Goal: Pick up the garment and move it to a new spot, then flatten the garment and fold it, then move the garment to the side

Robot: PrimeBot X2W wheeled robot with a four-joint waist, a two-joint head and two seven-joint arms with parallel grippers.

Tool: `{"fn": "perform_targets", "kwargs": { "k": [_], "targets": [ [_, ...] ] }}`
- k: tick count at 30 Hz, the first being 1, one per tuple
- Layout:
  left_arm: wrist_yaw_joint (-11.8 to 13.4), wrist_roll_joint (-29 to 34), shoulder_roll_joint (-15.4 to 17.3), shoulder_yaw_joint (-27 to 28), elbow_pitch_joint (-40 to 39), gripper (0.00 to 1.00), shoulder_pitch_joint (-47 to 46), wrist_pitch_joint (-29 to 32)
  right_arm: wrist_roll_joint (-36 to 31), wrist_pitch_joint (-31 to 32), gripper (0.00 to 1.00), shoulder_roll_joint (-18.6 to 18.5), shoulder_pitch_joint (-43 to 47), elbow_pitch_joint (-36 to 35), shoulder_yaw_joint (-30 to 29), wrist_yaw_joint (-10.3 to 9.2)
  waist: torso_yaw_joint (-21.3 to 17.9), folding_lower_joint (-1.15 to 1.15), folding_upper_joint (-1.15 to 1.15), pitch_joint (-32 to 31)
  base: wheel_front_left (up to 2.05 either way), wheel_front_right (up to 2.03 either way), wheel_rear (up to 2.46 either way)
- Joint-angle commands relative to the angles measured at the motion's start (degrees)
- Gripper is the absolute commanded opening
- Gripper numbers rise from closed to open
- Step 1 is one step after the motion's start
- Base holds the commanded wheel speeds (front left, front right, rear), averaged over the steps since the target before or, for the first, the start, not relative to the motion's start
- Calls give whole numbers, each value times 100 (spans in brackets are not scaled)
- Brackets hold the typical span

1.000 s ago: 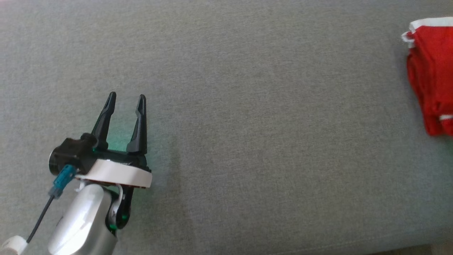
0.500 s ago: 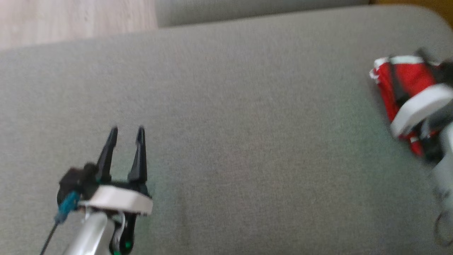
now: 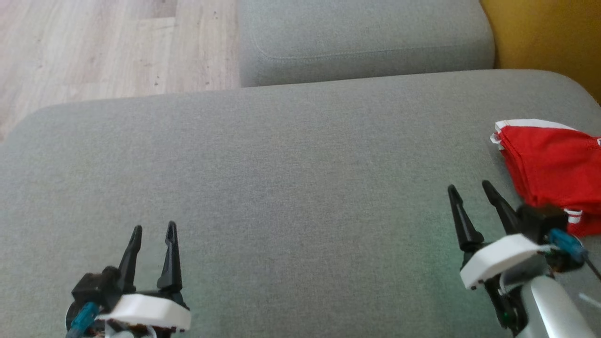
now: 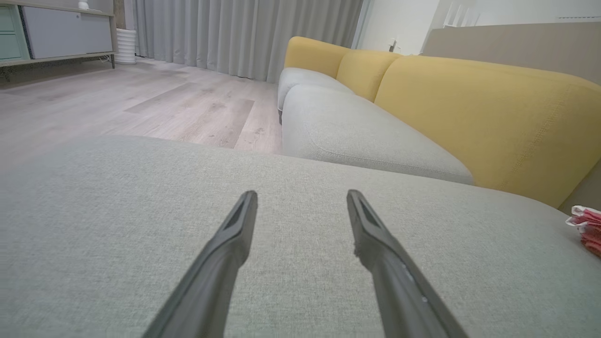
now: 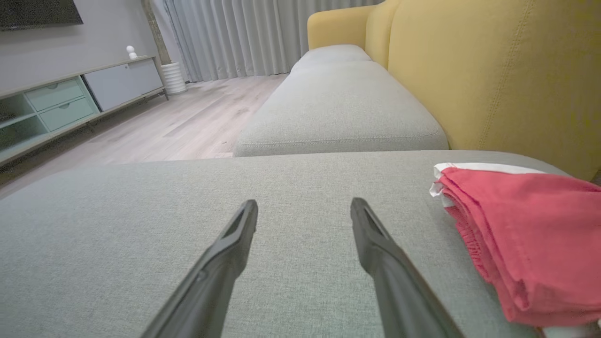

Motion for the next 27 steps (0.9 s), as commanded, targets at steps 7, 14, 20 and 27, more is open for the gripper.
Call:
{"fn": "perform_targets", "kwargs": {
  "k": [7, 14, 20, 27],
  "targets": [
    [-95, 76, 51, 331, -163, 100, -118, -71, -218, 197, 100, 219, 241, -644, -307, 41, -27, 1, 0, -27, 0, 0, 0],
    [-119, 124, 50, 339, -129, 100, -140, -71, -284, 366, 100, 302, 374, -877, -370, 41, -89, 1, 0, -31, 0, 0, 0],
    [-121, 140, 45, 340, -106, 100, -142, -72, -276, 424, 100, 334, 405, -949, -344, 41, -109, 1, 0, -41, 0, 0, 0],
    [-103, 101, -112, 92, 291, 0, 100, 10, -222, 442, 0, 352, 608, -430, -421, -3, -113, 1, 0, -44, 0, 0, 0]
  ]
}}
